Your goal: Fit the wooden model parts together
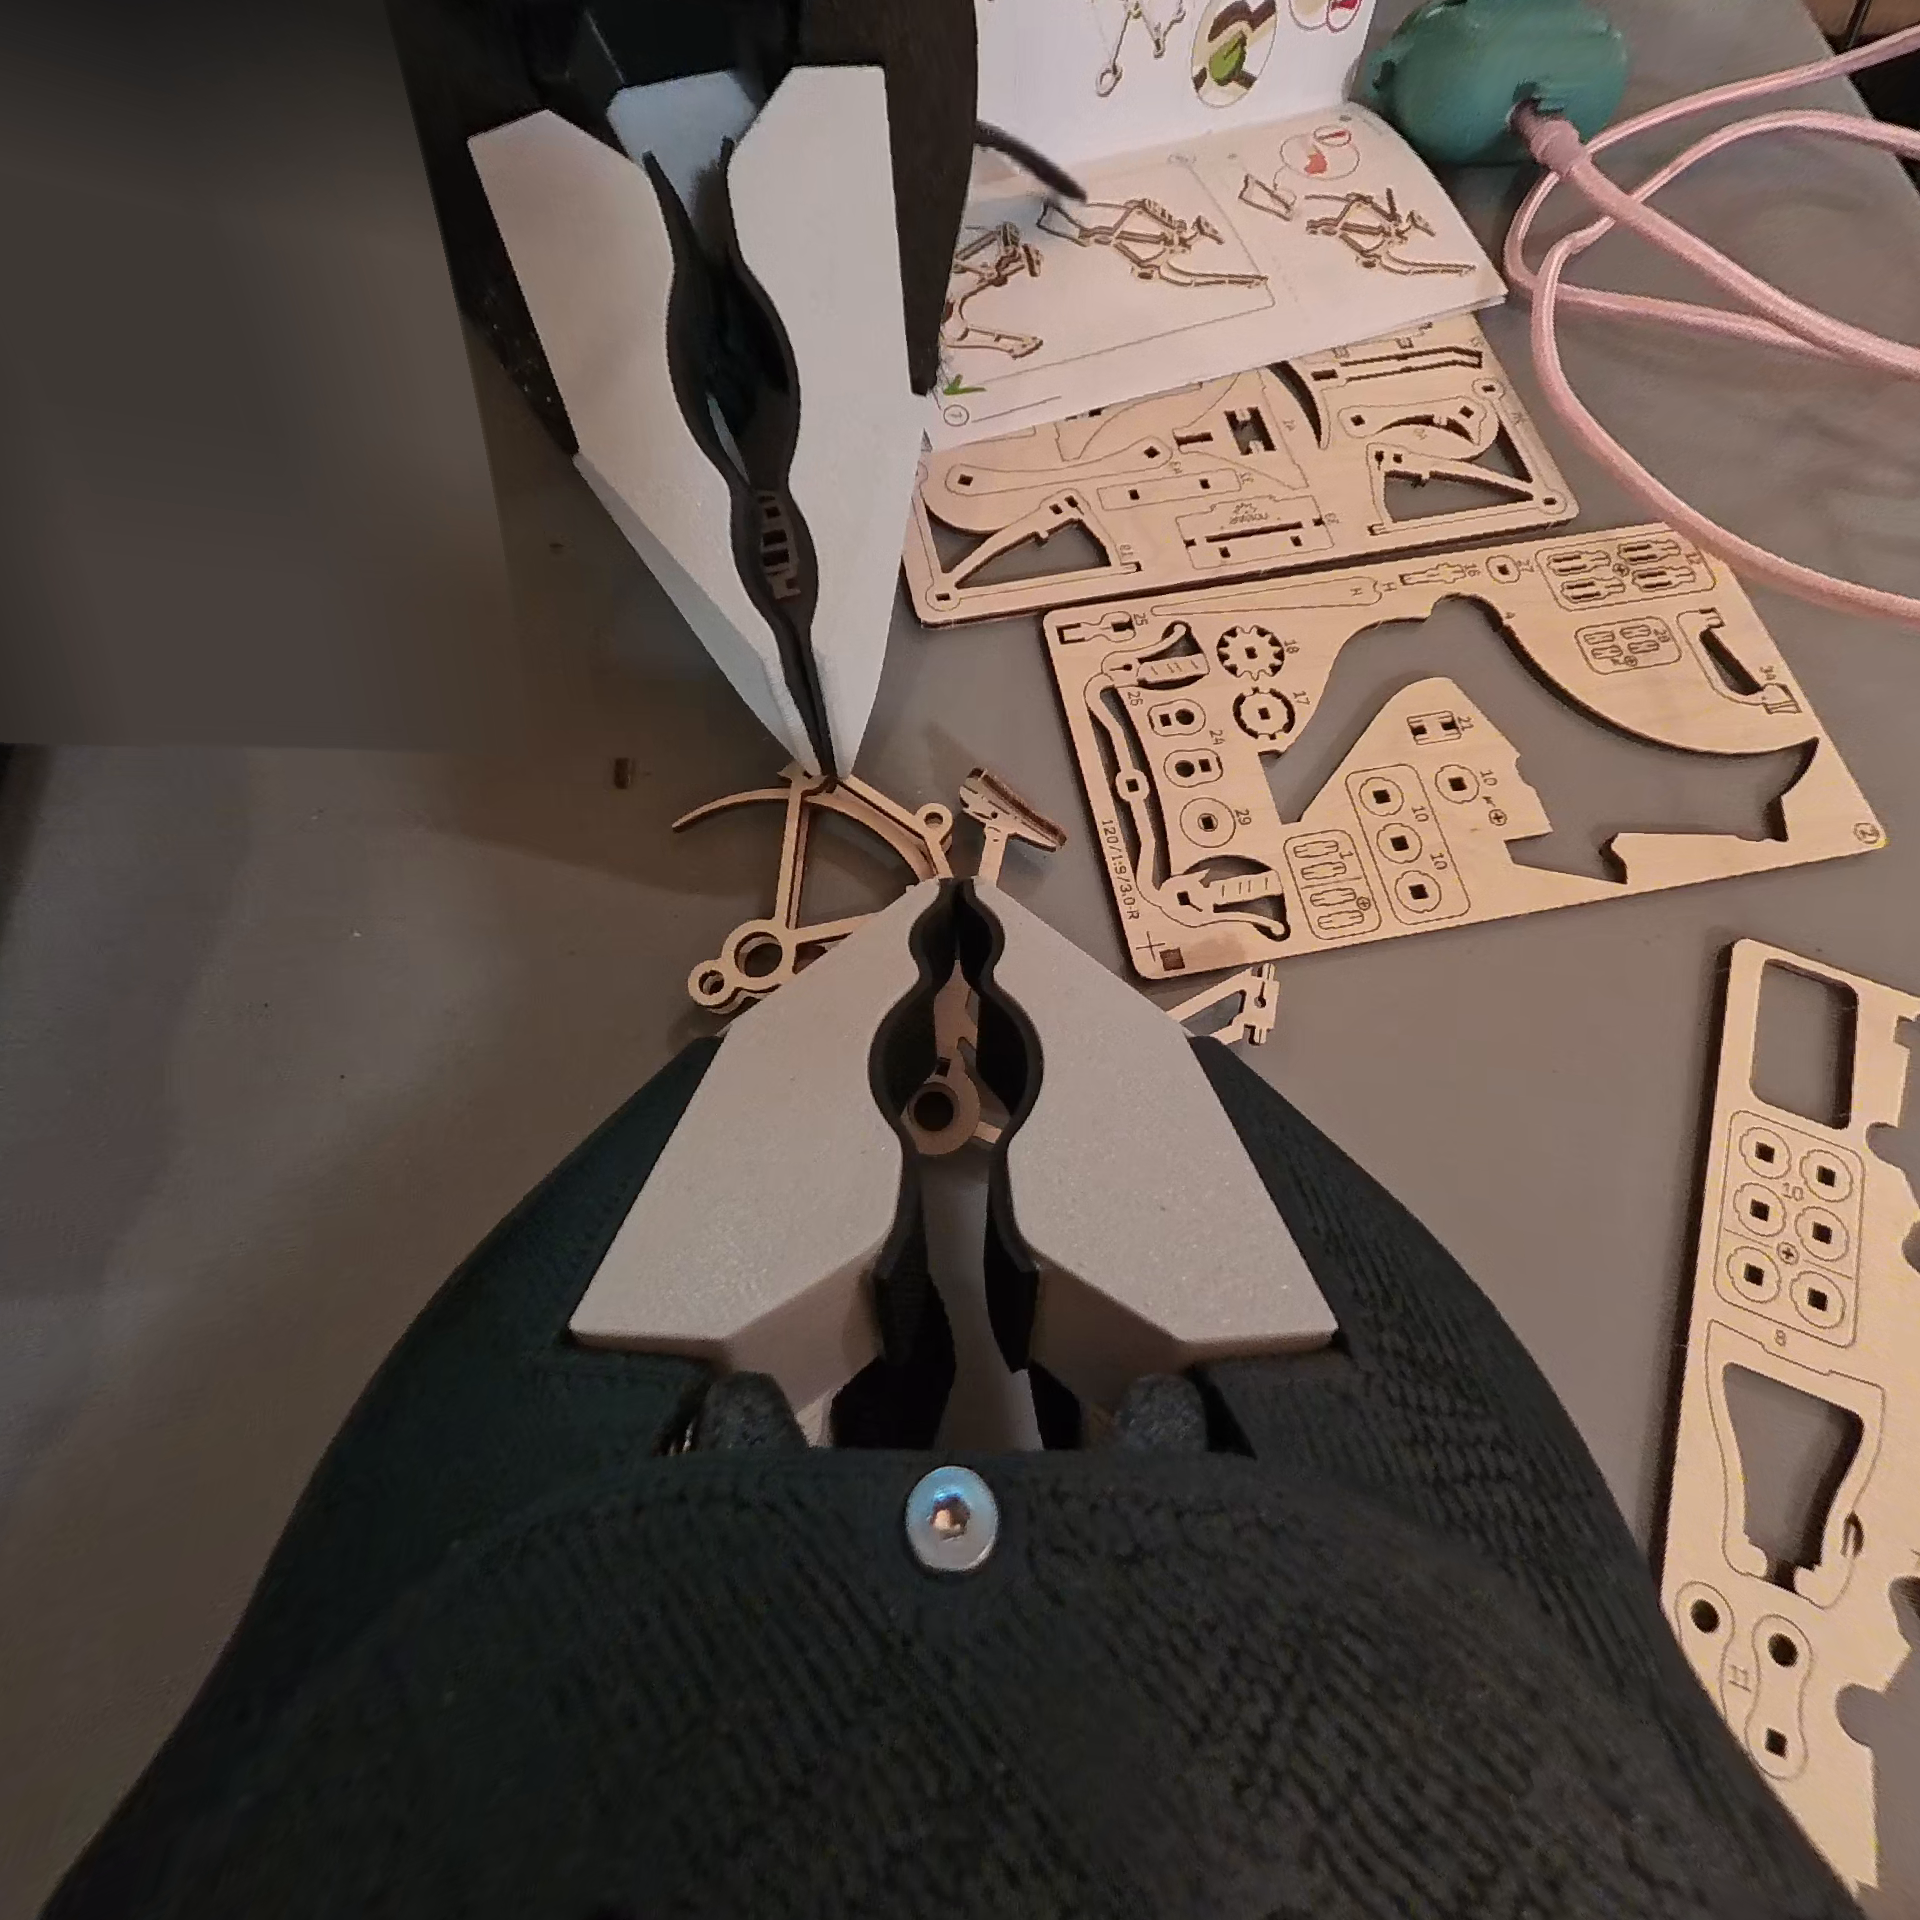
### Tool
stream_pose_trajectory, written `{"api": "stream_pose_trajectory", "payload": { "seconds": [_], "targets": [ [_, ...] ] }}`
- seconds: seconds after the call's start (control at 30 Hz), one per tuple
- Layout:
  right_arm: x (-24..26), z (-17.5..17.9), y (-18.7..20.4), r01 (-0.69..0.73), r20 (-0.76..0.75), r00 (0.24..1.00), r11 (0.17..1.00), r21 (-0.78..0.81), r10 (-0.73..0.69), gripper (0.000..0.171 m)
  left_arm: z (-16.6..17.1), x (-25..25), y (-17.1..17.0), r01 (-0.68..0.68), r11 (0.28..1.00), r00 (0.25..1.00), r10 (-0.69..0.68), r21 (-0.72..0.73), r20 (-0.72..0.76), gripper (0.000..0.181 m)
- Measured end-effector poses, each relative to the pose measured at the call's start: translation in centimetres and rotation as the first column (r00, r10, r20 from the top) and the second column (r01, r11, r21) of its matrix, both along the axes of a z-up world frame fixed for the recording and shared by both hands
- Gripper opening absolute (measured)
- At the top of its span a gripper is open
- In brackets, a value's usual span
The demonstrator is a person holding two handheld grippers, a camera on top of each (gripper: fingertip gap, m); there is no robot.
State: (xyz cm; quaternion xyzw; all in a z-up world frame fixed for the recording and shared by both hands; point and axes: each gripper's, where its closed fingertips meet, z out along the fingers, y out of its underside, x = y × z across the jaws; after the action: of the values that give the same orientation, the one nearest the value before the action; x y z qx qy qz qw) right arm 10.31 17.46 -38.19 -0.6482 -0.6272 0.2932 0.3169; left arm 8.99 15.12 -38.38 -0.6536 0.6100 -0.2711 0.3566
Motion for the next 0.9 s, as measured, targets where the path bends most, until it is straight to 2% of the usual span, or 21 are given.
{"api": "stream_pose_trajectory", "payload": {
  "seconds": [0.2,0.27,0.37,0.47,0.53,0.67,0.9],
  "targets": [
    [0.0,0.0,0.0,-0.001,-0.005,1.0,1.0,0.003,0.001,0.0,0.1,0.0,0.1,0.008,1.0,0.999,-0.007,-0.019,0.032,0.0],
    [0.0,0.0,0.0,-0.001,-0.012,1.0,1.0,-0.002,0.001,0.0,0.4,-0.4,0.4,0.008,1.0,0.999,-0.009,0.024,0.031,0.0],
    [0.0,0.0,0.0,-0.003,-0.015,1.0,1.0,-0.007,0.003,0.0,1.8,-0.9,-0.1,0.079,0.992,0.995,-0.085,0.098,0.057,0.0],
    [0.0,0.0,0.0,-0.003,-0.017,1.0,1.0,-0.013,0.003,0.0,1.3,-1.0,-0.5,0.12,0.985,0.992,-0.123,0.124,0.018,0.014],
    [0.0,0.0,0.0,-0.003,-0.02,1.0,1.0,-0.018,0.003,0.0,0.5,-1.0,-0.5,0.132,0.981,0.991,-0.131,0.14,-0.018,0.017],
    [0.0,0.0,0.0,-0.009,-0.03,1.0,0.999,-0.031,0.008,0.0,-0.3,-0.4,-0.7,0.123,0.989,0.992,-0.12,0.086,-0.038,0.025],
    [0.0,0.0,0.0,-0.016,-0.042,0.999,0.999,-0.052,0.014,0.0,-0.7,-0.3,-0.6,0.13,0.985,0.991,-0.124,0.114,-0.058,0.018]
  ]
}}
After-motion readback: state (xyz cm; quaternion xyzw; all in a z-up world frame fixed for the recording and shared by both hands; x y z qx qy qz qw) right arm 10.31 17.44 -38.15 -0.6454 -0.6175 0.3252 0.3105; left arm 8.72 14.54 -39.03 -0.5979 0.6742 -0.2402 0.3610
